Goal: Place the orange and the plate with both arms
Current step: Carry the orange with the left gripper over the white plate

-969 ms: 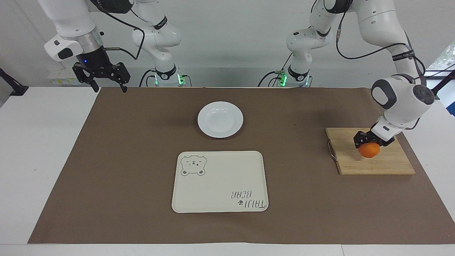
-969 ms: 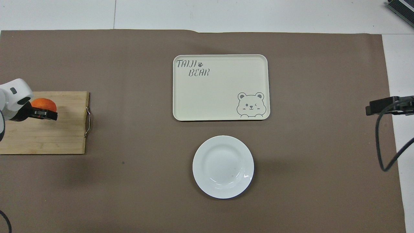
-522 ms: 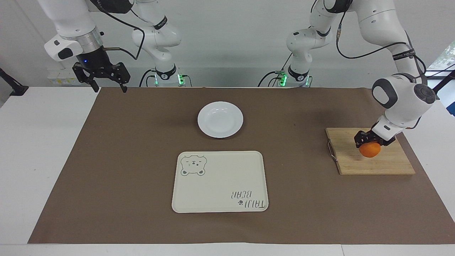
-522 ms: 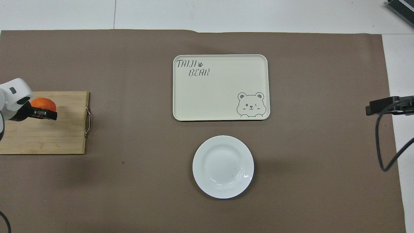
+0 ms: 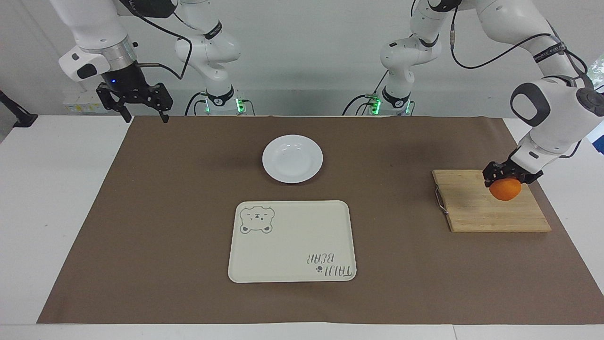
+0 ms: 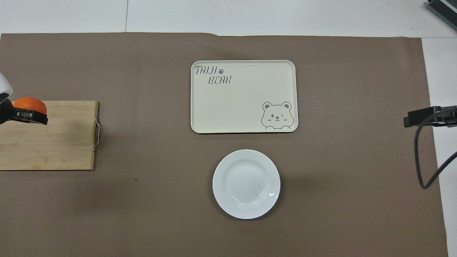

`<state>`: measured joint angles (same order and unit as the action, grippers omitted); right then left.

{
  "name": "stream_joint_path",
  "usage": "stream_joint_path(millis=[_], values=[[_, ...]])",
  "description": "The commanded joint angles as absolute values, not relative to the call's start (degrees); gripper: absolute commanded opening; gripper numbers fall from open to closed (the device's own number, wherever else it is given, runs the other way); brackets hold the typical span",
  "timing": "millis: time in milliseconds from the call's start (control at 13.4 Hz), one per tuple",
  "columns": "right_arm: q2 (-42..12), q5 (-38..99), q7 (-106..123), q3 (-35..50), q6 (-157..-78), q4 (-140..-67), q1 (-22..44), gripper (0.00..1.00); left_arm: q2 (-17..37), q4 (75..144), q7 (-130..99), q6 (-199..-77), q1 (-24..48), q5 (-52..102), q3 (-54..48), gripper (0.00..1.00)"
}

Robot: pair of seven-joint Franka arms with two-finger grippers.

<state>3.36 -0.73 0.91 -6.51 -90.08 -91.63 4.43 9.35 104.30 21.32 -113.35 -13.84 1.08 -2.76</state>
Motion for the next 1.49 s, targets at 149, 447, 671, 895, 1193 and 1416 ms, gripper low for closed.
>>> stream_joint_path(millis=[149, 447, 671, 895, 1193, 1416], values=[[3.25, -1.23, -0.26, -6.42, -89.38, -91.23, 4.48, 1.00, 3.44, 104.24, 14.96, -106.80, -10.47, 0.70, -3.34, 0.00], [3.25, -1.23, -0.26, -6.42, -89.38, -91.23, 4.48, 1.00, 2.29, 104.68, 6.10, -104.50, -3.27, 0.70, -3.43, 0.00], [3.25, -1.23, -0.26, -6.42, -89.38, -91.23, 4.48, 1.00, 2.11, 104.76, -2.87, -104.41, 2.97, 0.70, -3.43, 0.00], [3.25, -1.23, -0.26, -6.42, -89.38, -91.23, 4.48, 1.00, 1.93, 104.77, -11.40, -104.33, 8.86, 0.70, -3.43, 0.00], [3.25, -1.23, -0.26, -6.42, -89.38, -91.23, 4.48, 1.00, 1.06, 105.20, -24.40, -105.55, 18.61, 0.70, -3.60, 0.00], [3.25, -1.23, -0.26, -6.42, -89.38, -91.23, 4.48, 1.00, 0.44, 105.47, -30.92, -106.52, 24.24, 0.88, -3.78, 0.00]])
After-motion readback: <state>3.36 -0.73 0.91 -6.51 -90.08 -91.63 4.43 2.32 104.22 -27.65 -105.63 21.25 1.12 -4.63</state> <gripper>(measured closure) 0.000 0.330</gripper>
